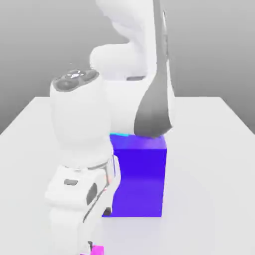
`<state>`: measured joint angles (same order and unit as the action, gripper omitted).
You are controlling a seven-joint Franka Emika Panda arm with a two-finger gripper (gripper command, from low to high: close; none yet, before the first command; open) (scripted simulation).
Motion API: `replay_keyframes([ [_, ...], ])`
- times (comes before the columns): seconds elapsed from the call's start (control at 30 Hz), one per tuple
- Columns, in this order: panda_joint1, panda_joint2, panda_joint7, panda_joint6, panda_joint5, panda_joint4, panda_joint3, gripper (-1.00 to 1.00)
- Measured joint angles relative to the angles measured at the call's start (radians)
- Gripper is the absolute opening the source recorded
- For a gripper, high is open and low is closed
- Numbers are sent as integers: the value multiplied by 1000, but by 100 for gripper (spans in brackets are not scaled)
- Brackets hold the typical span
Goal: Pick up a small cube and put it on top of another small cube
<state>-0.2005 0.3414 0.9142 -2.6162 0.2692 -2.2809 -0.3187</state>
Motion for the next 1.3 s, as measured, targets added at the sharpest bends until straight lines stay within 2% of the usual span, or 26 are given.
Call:
replay_keyframes([
  [0.07,15,54,48,-31,-7,4,10,0],
  [0.17,57,160,95,-109,36,28,62,0],
  [0.2,70,189,106,-130,50,35,77,-100],
  [0.47,61,166,97,-111,37,30,65,-100],
  [0.6,20,32,45,-26,-50,-13,-2,-100],
  [0.83,3,-174,-7,-6,-262,-152,-141,-100],
  [1.0,49,-292,6,-7,-353,-257,-190,-100],
  [1.13,97,-359,62,-19,-363,-345,-202,-100],
  [1.3,102,-381,150,-40,-309,-411,-205,-100],
])
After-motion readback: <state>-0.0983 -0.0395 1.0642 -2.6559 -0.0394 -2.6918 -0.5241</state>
